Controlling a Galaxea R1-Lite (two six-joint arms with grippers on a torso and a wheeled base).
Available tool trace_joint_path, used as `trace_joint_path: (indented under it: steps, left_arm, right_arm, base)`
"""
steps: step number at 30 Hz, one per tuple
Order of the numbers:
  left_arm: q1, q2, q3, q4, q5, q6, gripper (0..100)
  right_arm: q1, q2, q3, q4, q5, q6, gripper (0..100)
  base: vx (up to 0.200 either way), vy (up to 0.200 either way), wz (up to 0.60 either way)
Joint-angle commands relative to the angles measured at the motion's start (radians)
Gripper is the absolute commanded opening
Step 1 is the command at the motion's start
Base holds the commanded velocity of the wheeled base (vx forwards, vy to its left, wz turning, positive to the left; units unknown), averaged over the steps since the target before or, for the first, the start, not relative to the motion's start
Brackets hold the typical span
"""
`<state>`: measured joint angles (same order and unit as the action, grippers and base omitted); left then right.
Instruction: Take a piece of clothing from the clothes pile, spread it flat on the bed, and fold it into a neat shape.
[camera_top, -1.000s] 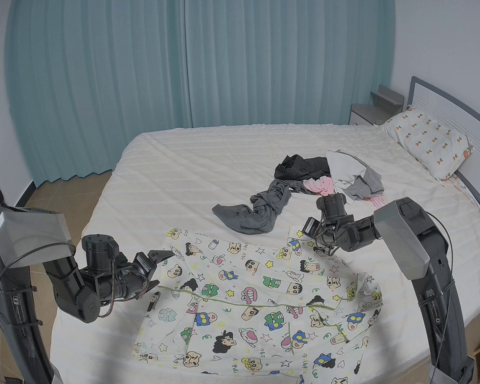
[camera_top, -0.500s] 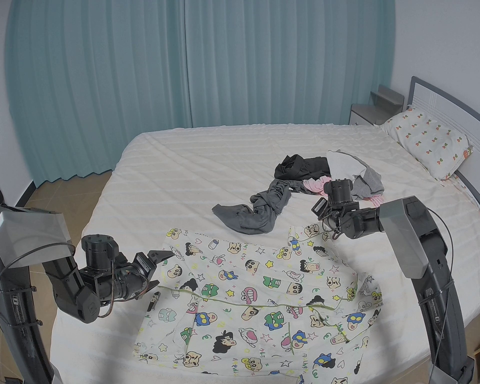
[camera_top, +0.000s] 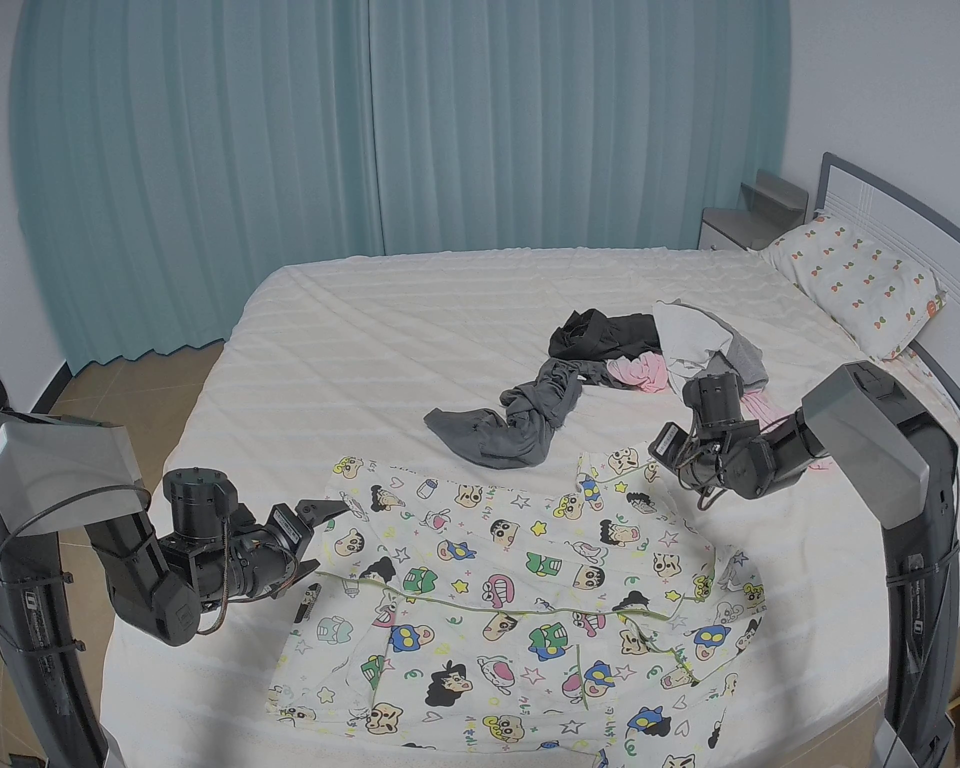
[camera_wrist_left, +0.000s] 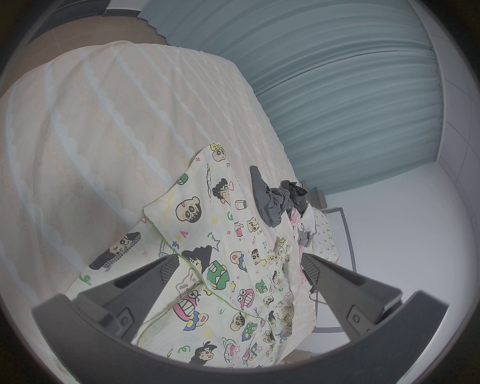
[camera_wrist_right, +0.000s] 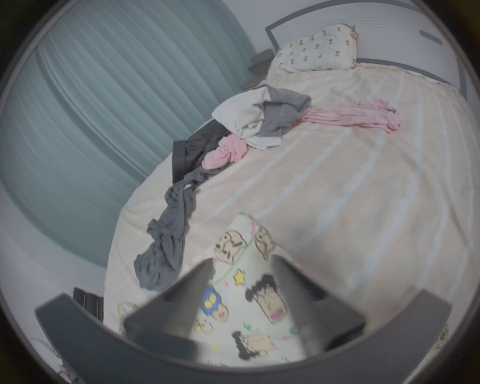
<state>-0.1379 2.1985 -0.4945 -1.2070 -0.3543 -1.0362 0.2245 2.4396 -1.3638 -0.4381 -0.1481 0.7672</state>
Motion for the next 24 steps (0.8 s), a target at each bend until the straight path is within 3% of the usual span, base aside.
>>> trace_joint_path:
  steps: [1,4,7,10,15,22,24]
  left_arm:
    - [0.006,0.0,0.001,-0.002,-0.009,0.008,100]
    - [0.021,-0.011,0.031,0.001,-0.043,0.064,100]
    - [0.02,-0.036,0.103,0.003,-0.089,0.13,100]
    - [0.011,-0.052,0.149,0.004,-0.104,0.202,100]
    - [-0.008,-0.036,0.146,0.001,-0.1,0.208,100]
    - [-0.016,-0.023,0.136,0.001,-0.089,0.212,100]
    - [-0.008,-0.022,0.125,0.003,-0.077,0.212,100]
  right_arm:
    - [-0.017,-0.317,0.779,-0.496,0.156,-0.043,100]
    - [-0.034,-0.295,0.959,-0.683,0.311,-0.025,100]
    - [-0.037,-0.243,1.019,-0.812,0.364,-0.023,100]
    - [-0.037,-0.2,1.083,-0.932,0.372,-0.02,100]
    - [-0.04,-0.157,1.129,-1.067,0.374,-0.011,100]
    - [-0.034,-0.128,1.138,-1.124,0.374,0.027,100]
    - [-0.036,-0.129,1.138,-1.124,0.372,0.029,100]
  base:
    - [0.0,0.0,0.0]
    - [0.0,0.0,0.0]
    - [0.0,0.0,0.0]
    - [0.0,0.0,0.0]
    - [0.0,0.0,0.0]
    - [0.0,0.0,0.0]
    - [-0.2,0.0,0.0]
